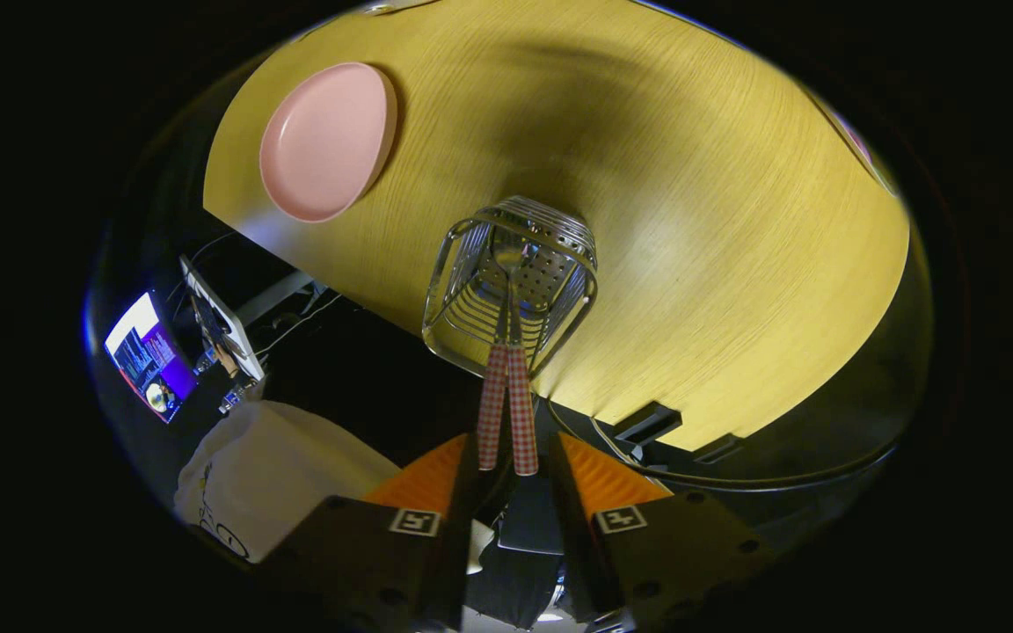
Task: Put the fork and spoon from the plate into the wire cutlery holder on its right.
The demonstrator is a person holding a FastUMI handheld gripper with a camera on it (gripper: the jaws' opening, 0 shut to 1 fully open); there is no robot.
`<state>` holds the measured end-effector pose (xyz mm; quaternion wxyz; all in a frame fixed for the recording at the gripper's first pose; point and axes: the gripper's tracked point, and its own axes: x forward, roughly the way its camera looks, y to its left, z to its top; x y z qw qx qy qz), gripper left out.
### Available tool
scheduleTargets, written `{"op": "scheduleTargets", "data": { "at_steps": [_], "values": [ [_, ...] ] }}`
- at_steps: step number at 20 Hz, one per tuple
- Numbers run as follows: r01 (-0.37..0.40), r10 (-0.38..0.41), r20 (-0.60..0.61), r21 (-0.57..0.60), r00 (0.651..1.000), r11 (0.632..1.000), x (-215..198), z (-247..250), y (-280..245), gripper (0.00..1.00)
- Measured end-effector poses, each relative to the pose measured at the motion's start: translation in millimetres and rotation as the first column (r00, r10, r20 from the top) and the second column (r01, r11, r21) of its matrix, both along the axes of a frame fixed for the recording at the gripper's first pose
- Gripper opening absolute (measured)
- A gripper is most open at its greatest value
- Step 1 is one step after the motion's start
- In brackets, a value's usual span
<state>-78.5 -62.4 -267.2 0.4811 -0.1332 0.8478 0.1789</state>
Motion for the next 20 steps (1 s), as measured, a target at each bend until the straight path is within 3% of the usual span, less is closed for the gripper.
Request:
{"op": "scheduleTargets", "data": {
  "at_steps": [3, 4, 8, 13, 16, 20],
  "values": [
    [0.047, -0.05, 0.061, 0.051, 0.997, 0.998, 10, 15, 4, 0.95],
    [0.063, -0.068, 0.08, 0.066, 0.995, 0.996, 9, 17, 7, 1.0],
    [0.132, -0.166, 0.216, 0.166, 0.962, 0.977, 18, 40, 13, 0.99],
    [0.141, -0.249, 0.384, 0.289, 0.889, 0.947, 9, 78, 17, 0.99],
    [0.115, -0.285, 0.515, 0.336, 0.809, 0.935, 8, 96, 12, 0.99],
    [0.138, -0.403, 0.64, 0.423, 0.654, 0.896, 11, 121, 17, 1.0]
  ]
}}
